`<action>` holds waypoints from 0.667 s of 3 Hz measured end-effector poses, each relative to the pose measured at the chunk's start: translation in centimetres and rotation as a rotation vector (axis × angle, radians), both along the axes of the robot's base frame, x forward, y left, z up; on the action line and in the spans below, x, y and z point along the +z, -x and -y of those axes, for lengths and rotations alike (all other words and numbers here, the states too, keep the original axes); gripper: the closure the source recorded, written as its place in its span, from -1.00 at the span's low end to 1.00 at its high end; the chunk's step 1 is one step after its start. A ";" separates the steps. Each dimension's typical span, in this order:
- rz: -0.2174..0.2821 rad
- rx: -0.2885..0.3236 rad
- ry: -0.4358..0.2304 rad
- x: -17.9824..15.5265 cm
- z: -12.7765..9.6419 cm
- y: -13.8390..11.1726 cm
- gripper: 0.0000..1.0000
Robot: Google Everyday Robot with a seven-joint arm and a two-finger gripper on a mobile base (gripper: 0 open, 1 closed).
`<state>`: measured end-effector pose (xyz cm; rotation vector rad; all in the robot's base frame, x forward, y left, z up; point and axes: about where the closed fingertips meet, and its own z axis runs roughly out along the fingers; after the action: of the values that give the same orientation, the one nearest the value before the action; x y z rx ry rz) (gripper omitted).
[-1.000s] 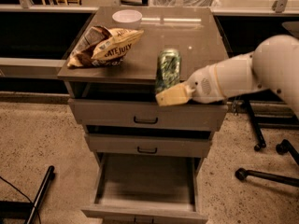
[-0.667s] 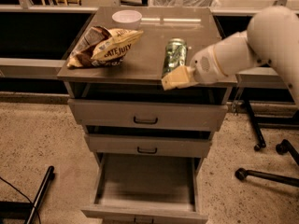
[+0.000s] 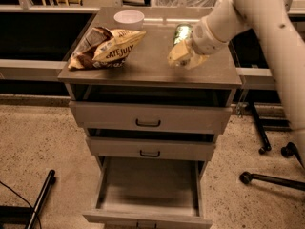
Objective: Pick green can from bottom drawer and place on counter
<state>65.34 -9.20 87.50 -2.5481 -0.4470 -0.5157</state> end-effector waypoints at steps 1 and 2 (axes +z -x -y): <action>-0.024 -0.015 0.044 0.6 -0.7 -3.8 0.21; -0.013 -0.056 0.037 1.8 -0.5 -6.8 -0.26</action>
Offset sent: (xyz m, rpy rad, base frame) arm 0.0870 -0.0167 0.0348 -0.0897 0.0965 -0.0696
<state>72.10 -8.71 89.35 -2.6046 -0.3847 -0.5161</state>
